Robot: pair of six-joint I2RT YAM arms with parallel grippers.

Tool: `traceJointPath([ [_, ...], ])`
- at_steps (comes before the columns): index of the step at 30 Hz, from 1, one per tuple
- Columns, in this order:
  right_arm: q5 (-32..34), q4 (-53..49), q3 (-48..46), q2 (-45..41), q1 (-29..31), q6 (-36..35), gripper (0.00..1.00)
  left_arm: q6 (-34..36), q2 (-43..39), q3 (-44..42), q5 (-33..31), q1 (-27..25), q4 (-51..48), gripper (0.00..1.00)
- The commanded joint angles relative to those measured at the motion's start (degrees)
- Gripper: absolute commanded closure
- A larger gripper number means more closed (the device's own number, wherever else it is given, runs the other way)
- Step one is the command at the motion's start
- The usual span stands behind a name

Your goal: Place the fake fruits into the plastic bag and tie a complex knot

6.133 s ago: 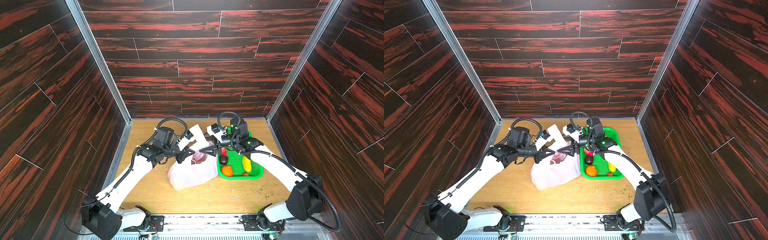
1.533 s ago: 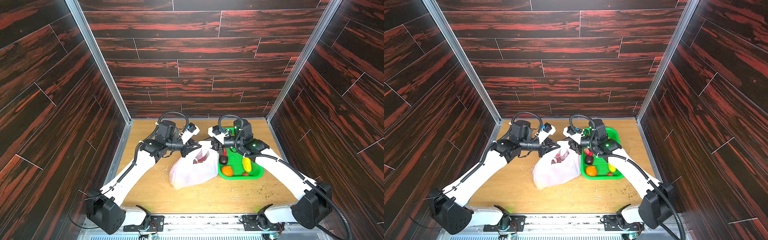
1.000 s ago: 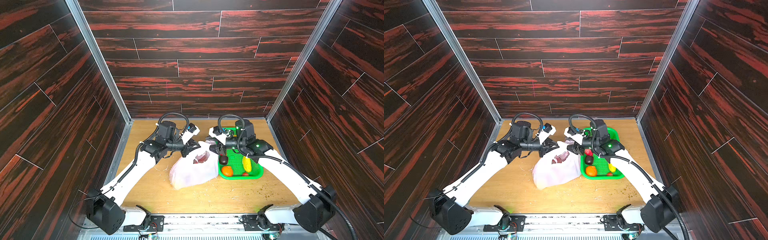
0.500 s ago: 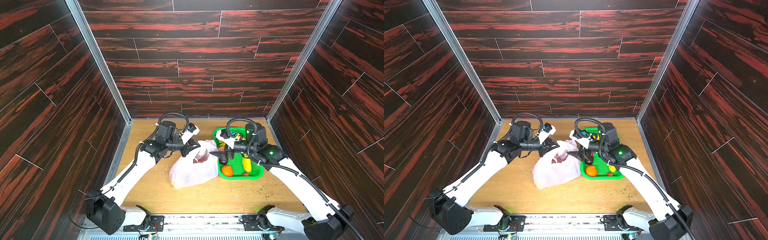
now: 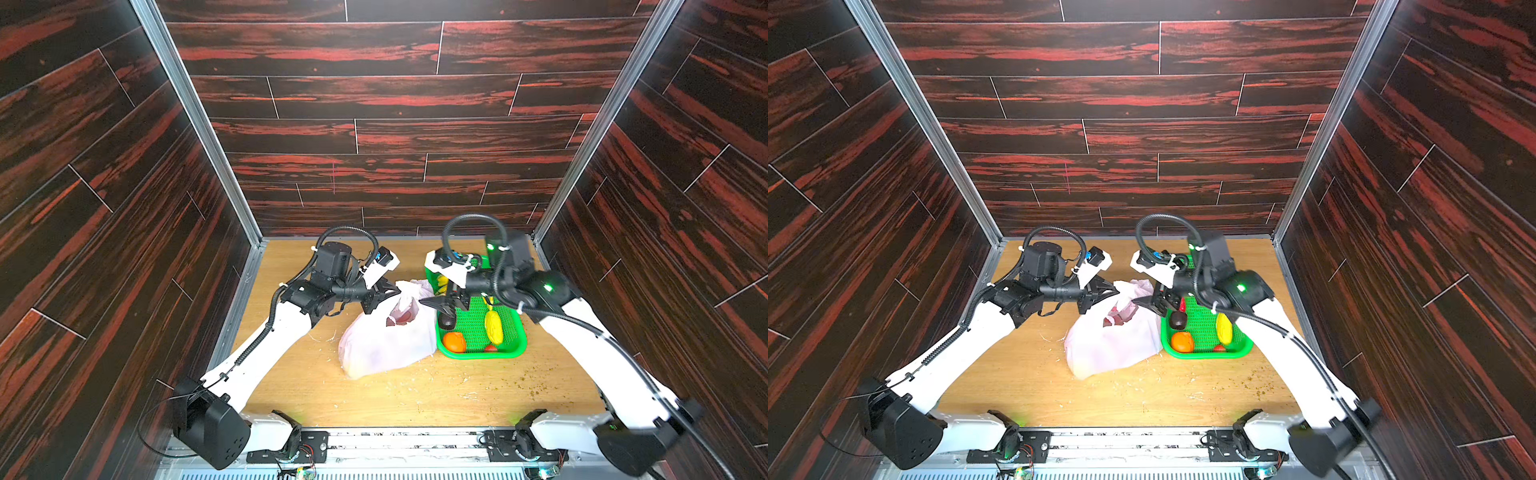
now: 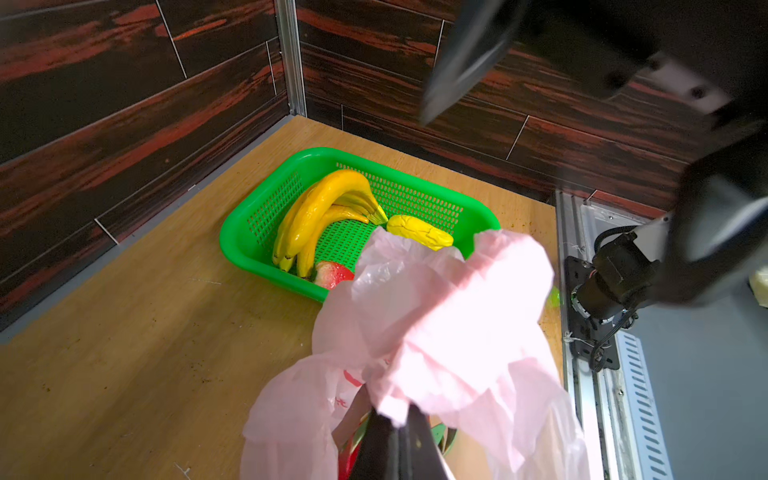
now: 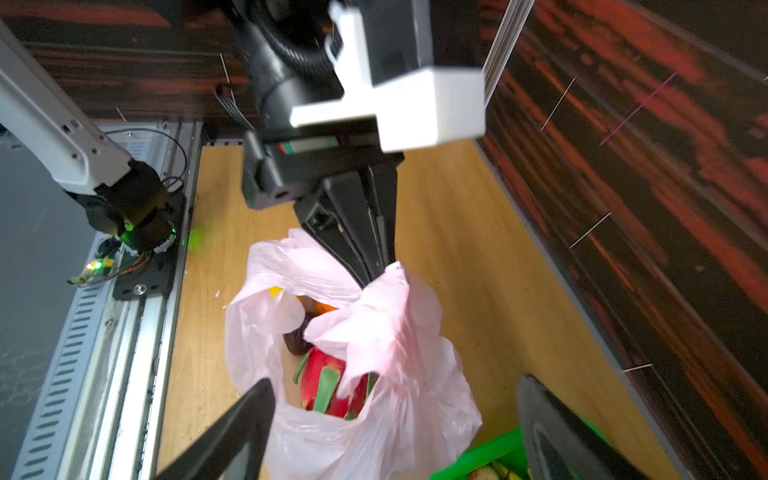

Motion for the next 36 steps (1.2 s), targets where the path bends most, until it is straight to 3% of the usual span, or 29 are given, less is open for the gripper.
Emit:
traceJointPath([
  [1,-2.3,-4.5,2.9,3.8,0.7,-3.4,0.09,3.5,-1.9,0.0,0.1,-0.1,-0.9,1.0],
  [6,-5.9,-7.4,6.5,8.5,0.7,-6.5,0.14,4.4,-2.3,-0.3,0.1,-0.1,-0.6,1.0],
  [20,-9.6,-6.2,7.3,13.4,2.2,-6.0,0.34,5.6,-2.3,-0.3,0.1,-0.1,0.0,1.0],
  [36,-8.2,-3.1,3.8,12.9,2.9,-3.5,0.93,2.8,-3.9,-0.1,-1.3,-0.1,1.6,1.0],
])
